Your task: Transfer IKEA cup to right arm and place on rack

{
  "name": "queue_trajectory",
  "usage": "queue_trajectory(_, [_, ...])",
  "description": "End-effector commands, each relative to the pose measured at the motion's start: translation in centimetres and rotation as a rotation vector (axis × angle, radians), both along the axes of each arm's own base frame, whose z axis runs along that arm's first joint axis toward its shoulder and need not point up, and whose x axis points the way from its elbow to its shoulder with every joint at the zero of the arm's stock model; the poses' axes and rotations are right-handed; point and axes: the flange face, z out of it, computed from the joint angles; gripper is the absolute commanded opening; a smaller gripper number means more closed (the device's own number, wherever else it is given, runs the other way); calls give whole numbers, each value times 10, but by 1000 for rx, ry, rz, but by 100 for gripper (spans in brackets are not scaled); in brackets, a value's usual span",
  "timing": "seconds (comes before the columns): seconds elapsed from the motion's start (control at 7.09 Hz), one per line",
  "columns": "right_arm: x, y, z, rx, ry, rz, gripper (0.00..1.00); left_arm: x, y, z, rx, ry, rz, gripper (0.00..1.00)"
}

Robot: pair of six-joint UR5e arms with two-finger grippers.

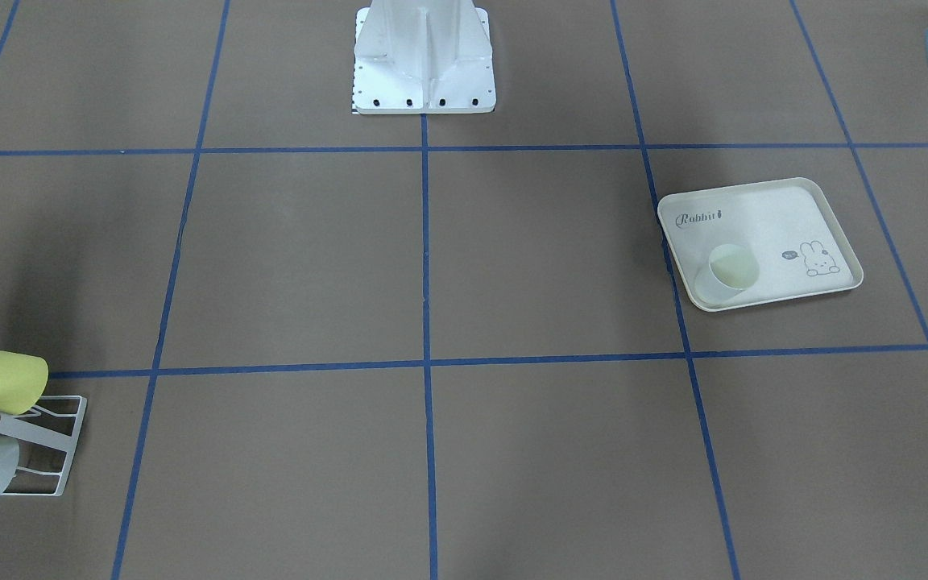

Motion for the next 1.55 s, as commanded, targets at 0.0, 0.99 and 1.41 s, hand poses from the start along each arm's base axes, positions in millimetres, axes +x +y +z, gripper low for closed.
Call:
queue_trajectory(0.0, [8, -6, -51, 50, -56, 18, 100, 1, 0, -3, 3, 6, 8, 100])
queue_trajectory(0.99, [-16, 180, -152, 8, -168, 222, 100, 32, -53, 6, -194, -53, 53, 100])
queue_trajectory(1.41, [-21, 207, -151, 10, -173, 206, 100, 117, -70, -24, -349, -100, 182, 100])
